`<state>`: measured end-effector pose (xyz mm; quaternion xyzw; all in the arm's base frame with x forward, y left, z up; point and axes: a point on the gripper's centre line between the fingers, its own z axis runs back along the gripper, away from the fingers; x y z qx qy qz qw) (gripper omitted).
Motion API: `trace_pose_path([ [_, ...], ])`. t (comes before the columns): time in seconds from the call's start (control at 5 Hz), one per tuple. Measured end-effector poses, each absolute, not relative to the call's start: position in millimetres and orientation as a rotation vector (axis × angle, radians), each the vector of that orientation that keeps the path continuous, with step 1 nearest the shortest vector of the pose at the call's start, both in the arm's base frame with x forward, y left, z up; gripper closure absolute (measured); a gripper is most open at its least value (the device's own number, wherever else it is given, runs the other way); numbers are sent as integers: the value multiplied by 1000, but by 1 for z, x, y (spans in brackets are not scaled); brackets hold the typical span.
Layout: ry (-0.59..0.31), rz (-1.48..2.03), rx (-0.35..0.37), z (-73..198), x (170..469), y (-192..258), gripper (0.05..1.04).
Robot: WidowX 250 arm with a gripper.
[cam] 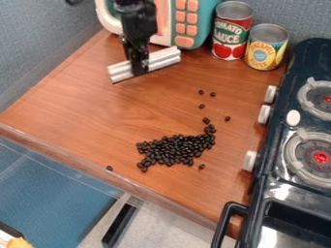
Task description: Sweep into pile
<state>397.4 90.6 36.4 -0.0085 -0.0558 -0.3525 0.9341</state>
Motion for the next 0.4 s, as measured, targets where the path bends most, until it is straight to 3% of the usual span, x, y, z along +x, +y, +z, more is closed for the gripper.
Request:
trace_pose_path([
  [0.4, -78, -760, -27, 19, 420, 51, 711],
])
